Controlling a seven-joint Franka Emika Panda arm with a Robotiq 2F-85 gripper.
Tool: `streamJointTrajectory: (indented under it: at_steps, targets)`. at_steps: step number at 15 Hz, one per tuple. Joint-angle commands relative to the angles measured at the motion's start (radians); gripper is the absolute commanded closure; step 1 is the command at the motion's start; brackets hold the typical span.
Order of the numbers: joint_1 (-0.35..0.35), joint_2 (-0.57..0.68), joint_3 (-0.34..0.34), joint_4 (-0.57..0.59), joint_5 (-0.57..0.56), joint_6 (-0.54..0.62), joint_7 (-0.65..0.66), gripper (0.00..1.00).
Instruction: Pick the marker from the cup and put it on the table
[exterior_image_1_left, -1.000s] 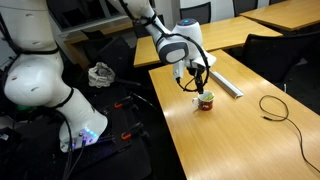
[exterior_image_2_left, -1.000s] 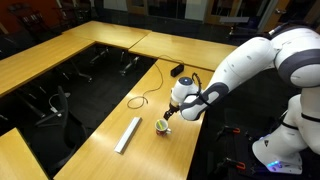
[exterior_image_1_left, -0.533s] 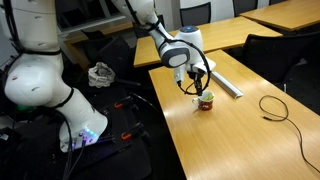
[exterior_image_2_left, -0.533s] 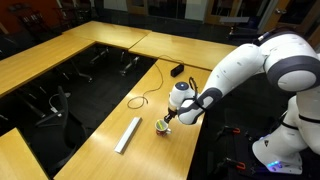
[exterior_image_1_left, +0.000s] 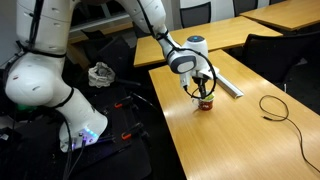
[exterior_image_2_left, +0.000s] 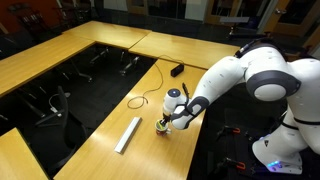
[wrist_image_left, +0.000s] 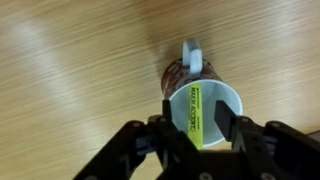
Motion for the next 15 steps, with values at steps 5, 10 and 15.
streamJointTrajectory:
  at_steps: [5,10,15]
  targets:
    - [0.017,0.096,-0.021,0.117,0.002,-0.020,0.042,0.56]
    - [0.007,0.141,-0.004,0.158,0.004,-0.007,0.025,0.55]
    - [0.036,0.181,-0.034,0.185,-0.007,-0.001,0.041,0.86]
